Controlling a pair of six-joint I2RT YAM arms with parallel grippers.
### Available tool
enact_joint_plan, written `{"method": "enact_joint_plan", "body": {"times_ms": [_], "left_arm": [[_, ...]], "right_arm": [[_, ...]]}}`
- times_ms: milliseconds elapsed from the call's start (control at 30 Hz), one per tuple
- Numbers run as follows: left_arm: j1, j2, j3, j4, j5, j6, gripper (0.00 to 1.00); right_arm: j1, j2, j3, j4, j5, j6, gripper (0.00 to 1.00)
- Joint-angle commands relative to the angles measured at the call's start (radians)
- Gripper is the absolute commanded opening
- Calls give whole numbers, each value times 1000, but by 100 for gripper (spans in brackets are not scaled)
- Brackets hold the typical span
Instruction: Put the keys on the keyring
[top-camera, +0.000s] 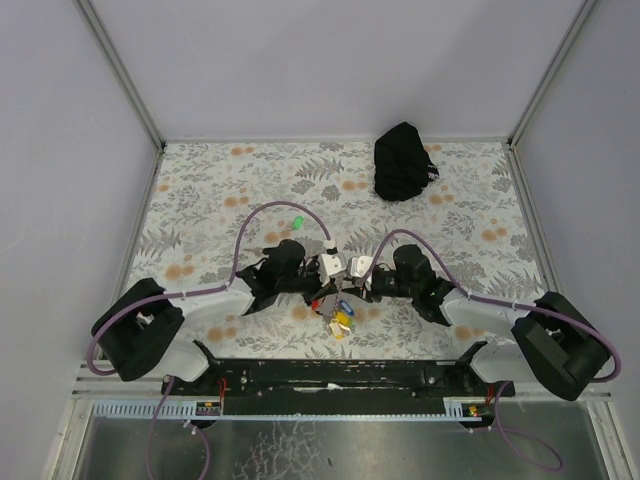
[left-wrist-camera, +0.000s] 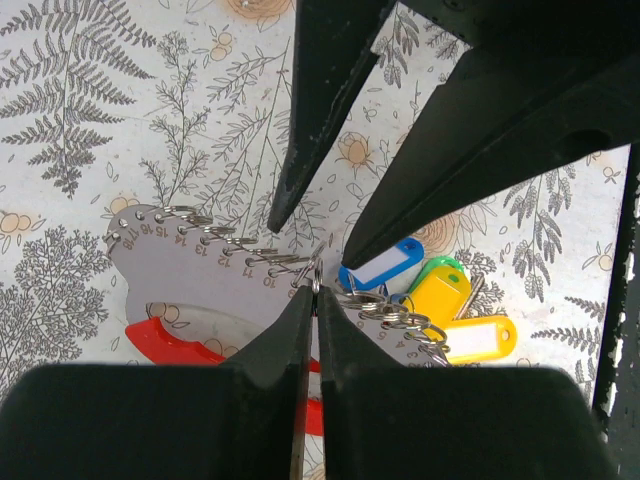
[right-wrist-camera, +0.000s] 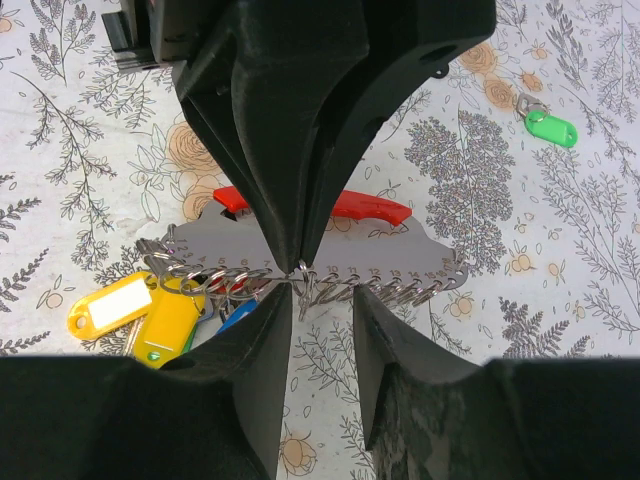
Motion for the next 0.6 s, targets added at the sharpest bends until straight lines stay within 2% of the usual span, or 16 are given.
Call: {"method": "enact_joint_plan", "body": {"times_ms": [0, 433, 567], "left_arm": [[-8, -41, 23, -8, 16, 28, 0], [-7, -59, 1, 30, 12, 10, 0], [-7, -73, -1, 25, 13, 7, 0]], "right_arm": [[-3, 15, 40, 24, -26, -12, 37], [-7, 63, 7, 149, -66, 48, 34], [-7, 98, 21, 170, -120, 67, 27]]}}
